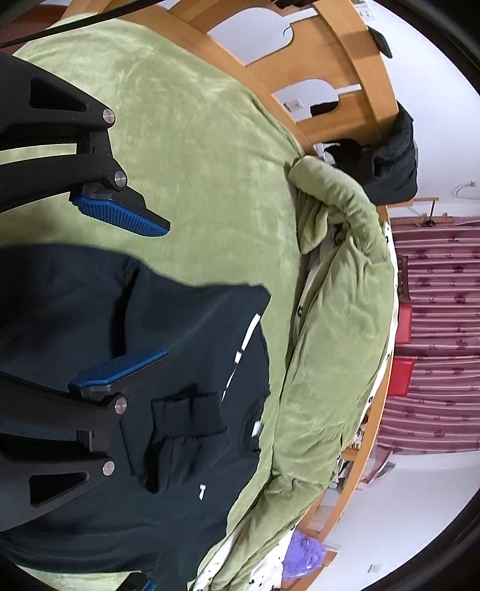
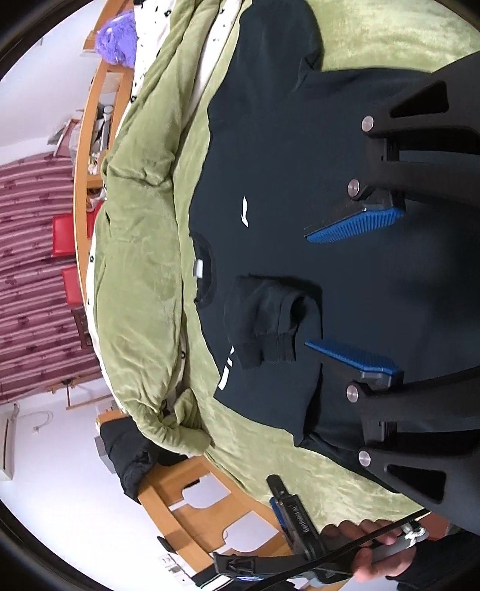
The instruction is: Fold small clothes
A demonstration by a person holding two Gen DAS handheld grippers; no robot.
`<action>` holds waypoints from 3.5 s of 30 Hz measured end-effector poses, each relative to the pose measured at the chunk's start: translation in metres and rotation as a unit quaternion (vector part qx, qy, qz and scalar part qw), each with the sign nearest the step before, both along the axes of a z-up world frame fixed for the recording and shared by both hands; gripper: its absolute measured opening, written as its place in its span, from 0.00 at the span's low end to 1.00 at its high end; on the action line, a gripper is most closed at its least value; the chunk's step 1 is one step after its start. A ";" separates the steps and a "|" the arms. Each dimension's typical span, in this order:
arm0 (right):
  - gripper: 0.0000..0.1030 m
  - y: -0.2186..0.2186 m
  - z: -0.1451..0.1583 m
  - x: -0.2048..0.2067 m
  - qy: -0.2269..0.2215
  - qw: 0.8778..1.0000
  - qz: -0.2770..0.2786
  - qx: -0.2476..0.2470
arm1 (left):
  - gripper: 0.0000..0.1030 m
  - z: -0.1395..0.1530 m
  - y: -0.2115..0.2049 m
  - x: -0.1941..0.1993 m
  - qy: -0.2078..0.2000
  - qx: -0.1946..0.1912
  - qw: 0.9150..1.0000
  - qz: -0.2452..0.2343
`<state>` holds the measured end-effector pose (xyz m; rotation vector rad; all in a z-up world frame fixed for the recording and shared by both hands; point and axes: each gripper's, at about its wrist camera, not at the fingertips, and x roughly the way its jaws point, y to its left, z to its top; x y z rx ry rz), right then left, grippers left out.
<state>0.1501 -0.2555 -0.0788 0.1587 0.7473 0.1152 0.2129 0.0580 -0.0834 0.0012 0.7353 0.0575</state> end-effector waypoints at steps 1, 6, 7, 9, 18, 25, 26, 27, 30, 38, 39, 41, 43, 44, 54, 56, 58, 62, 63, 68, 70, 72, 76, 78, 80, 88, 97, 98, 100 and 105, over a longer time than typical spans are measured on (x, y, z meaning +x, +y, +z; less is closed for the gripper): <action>0.56 0.004 -0.003 0.004 0.002 1.000 0.004 -0.003 | 0.59 0.000 0.004 0.002 -0.003 0.003 1.000 0.003; 0.56 0.042 -0.019 0.044 0.025 0.997 0.049 -0.051 | 0.59 0.002 0.022 0.008 -0.013 0.007 1.000 0.011; 0.57 0.052 -0.023 0.055 0.028 0.996 0.062 -0.052 | 0.60 0.002 0.026 0.010 -0.014 0.005 1.000 0.015; 0.62 0.066 -0.030 0.070 0.028 0.995 0.078 -0.056 | 0.60 0.000 0.034 0.012 -0.018 0.003 1.000 0.023; 0.66 0.123 -0.102 0.150 0.071 0.985 0.117 -0.108 | 0.60 -0.021 0.074 0.023 -0.001 -0.017 0.998 0.064; 0.83 0.138 -0.141 0.184 0.090 0.979 0.092 -0.157 | 0.60 -0.026 0.083 0.027 0.007 -0.028 0.997 0.074; 0.74 0.135 -0.139 0.186 0.082 0.982 0.087 -0.148 | 0.60 -0.027 0.083 0.028 0.008 -0.025 0.997 0.073; 0.60 0.133 -0.137 0.186 0.075 0.983 0.079 -0.148 | 0.60 -0.027 0.082 0.028 0.008 -0.024 0.997 0.072; 0.14 0.116 -0.126 0.191 0.070 0.984 0.065 -0.150 | 0.60 -0.025 0.077 0.029 0.008 -0.026 0.997 0.069; 0.13 0.007 -0.047 0.167 0.003 0.998 -0.023 -0.065 | 0.60 -0.017 0.066 0.030 0.001 -0.043 0.997 0.066; 0.13 -0.005 -0.041 0.164 0.000 0.998 -0.033 -0.058 | 0.60 -0.017 0.066 0.031 0.003 -0.052 0.996 0.066; 0.13 -0.036 -0.032 0.157 0.001 0.998 -0.050 -0.043 | 0.60 -0.016 0.065 0.032 0.007 -0.067 0.995 0.067; 0.13 -0.054 -0.030 0.154 0.007 0.997 -0.064 -0.034 | 0.60 -0.016 0.064 0.033 0.007 -0.074 0.995 0.068; 0.13 -0.066 -0.032 0.147 0.014 0.997 -0.073 -0.031 | 0.60 -0.015 0.062 0.032 0.006 -0.074 0.995 0.068; 0.27 -0.114 -0.067 0.123 0.071 0.992 -0.101 -0.025 | 0.60 -0.015 0.052 0.035 0.008 -0.072 0.995 0.065; 0.38 -0.121 -0.071 0.119 0.083 0.989 -0.116 -0.038 | 0.60 -0.016 0.049 0.036 0.010 -0.069 0.996 0.061; 0.38 -0.129 -0.070 0.114 0.084 0.988 -0.124 -0.041 | 0.60 -0.017 0.045 0.036 0.011 -0.064 0.996 0.055; 0.42 -0.144 -0.066 0.107 0.070 0.989 -0.126 -0.031 | 0.60 -0.019 0.039 0.035 0.011 -0.054 0.997 0.049; 0.42 -0.144 -0.071 0.108 0.074 0.989 -0.121 -0.029 | 0.60 -0.020 0.038 0.035 0.013 -0.052 0.997 0.048; 0.42 -0.131 -0.104 0.118 0.104 0.986 -0.100 -0.083 | 0.60 -0.020 0.035 0.035 0.014 -0.047 0.998 0.046; 0.42 -0.134 -0.117 0.121 0.123 0.978 -0.116 -0.119 | 0.60 -0.021 0.034 0.036 0.015 -0.047 0.998 0.046; 0.42 -0.147 -0.119 0.119 0.127 0.978 -0.127 -0.102 | 0.60 -0.021 0.034 0.035 0.016 -0.048 0.998 0.045; 0.44 -0.173 -0.102 0.108 0.110 0.981 -0.146 -0.058 | 0.60 -0.021 0.030 0.038 0.017 -0.047 0.998 0.044; 0.45 -0.189 -0.088 0.098 0.091 0.981 -0.162 -0.052 | 0.60 -0.021 0.027 0.039 0.018 -0.052 0.998 0.043; 0.51 -0.210 -0.076 0.088 0.079 0.979 -0.185 -0.046 | 0.60 -0.021 0.022 0.041 0.018 -0.055 0.997 0.041; 0.59 -0.302 -0.067 0.052 0.067 0.958 -0.270 -0.065 | 0.60 -0.022 -0.006 0.044 0.010 -0.035 0.999 0.027; 0.59 -0.377 -0.117 0.032 0.110 0.940 -0.322 -0.028 | 0.61 -0.029 -0.018 0.052 0.010 -0.004 0.999 0.033; 0.59 -0.384 -0.122 0.030 0.113 0.939 -0.325 -0.020 | 0.61 -0.030 -0.018 0.054 0.012 -0.001 0.999 0.036; 0.61 -0.394 -0.127 0.028 0.108 0.939 -0.328 0.005 | 0.61 -0.032 -0.018 0.057 0.016 -0.002 0.999 0.040; 0.62 -0.412 -0.131 0.033 0.096 0.932 -0.348 0.030 | 0.61 -0.038 -0.020 0.062 0.025 -0.005 0.999 0.044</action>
